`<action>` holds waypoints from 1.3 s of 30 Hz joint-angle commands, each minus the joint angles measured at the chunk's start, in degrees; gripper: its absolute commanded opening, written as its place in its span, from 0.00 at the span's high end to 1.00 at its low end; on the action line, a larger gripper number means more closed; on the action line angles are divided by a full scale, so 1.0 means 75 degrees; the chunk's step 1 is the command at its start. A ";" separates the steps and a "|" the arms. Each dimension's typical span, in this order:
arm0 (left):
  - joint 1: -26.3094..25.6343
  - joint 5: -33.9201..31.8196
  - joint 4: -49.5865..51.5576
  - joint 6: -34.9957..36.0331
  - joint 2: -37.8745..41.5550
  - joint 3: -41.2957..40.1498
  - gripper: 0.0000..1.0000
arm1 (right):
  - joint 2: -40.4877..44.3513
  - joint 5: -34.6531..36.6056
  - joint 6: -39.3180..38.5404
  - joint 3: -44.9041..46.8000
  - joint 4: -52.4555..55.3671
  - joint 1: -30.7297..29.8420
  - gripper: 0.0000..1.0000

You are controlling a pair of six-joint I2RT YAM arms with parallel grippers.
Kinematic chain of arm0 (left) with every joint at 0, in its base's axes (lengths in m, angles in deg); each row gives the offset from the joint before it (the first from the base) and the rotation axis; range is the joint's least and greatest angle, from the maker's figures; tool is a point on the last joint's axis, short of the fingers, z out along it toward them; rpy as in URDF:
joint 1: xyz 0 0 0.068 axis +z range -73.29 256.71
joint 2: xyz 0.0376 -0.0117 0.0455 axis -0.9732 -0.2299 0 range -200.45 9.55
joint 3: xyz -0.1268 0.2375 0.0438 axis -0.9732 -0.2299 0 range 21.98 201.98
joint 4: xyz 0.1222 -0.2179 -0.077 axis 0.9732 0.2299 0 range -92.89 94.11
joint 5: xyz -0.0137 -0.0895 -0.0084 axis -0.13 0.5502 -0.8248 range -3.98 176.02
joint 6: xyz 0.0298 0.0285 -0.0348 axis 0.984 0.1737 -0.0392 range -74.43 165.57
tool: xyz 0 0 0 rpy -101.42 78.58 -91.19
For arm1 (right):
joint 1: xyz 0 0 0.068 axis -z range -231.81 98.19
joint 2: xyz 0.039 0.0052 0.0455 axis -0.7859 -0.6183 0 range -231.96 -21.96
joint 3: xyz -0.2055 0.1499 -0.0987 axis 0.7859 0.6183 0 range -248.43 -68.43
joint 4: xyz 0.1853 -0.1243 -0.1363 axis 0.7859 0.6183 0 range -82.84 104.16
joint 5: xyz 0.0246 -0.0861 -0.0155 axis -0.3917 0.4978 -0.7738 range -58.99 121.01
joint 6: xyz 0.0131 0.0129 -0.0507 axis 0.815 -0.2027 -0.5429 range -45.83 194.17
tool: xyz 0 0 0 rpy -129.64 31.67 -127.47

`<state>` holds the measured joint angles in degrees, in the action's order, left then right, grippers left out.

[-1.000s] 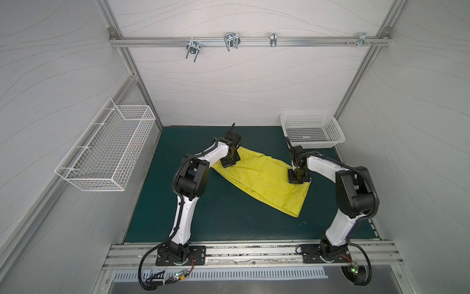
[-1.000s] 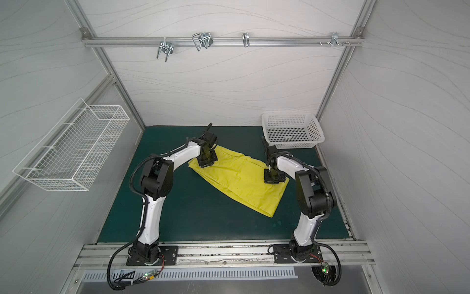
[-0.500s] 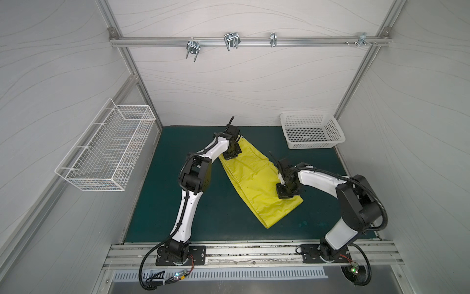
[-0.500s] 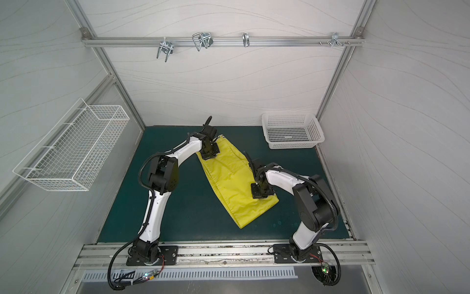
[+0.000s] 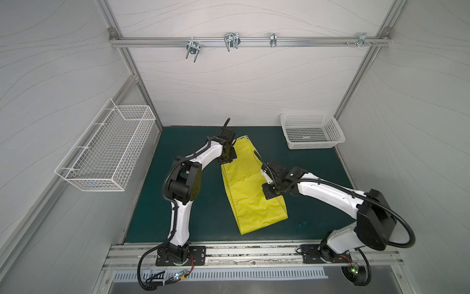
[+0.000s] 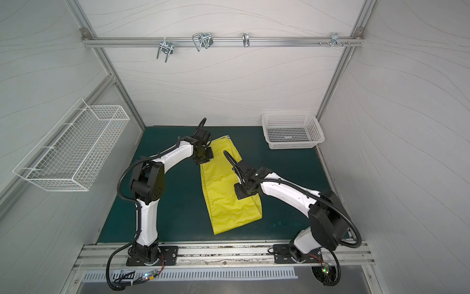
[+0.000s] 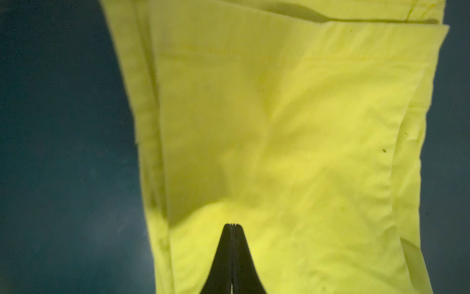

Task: Roll up the long pants
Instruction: Adjust the long pant at the center of the board.

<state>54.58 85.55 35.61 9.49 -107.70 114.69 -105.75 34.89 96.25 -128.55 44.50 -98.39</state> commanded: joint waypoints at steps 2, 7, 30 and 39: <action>-0.0059 0.0294 -0.0818 -0.0570 0.0542 -0.0969 1.00 | -0.0520 0.0365 -0.0282 0.0263 0.0002 0.0434 1.00; -0.0492 0.0164 -0.1171 -0.0721 0.0391 -0.1369 1.00 | -0.1046 0.0248 -0.0007 0.0396 -0.0518 0.0303 1.00; -0.0852 -0.0149 -0.0386 -0.0304 -0.1215 0.0805 1.00 | 0.0799 0.1909 0.0445 0.1265 -0.1627 -0.1152 1.00; -0.0749 -0.0269 -0.1358 -0.0637 0.1856 -0.2388 1.00 | 0.2608 0.0090 -0.0661 0.2193 -0.2245 -0.1314 1.00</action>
<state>48.78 84.39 28.79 5.80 -98.10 100.02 -86.74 40.31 95.12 -114.73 27.91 -107.31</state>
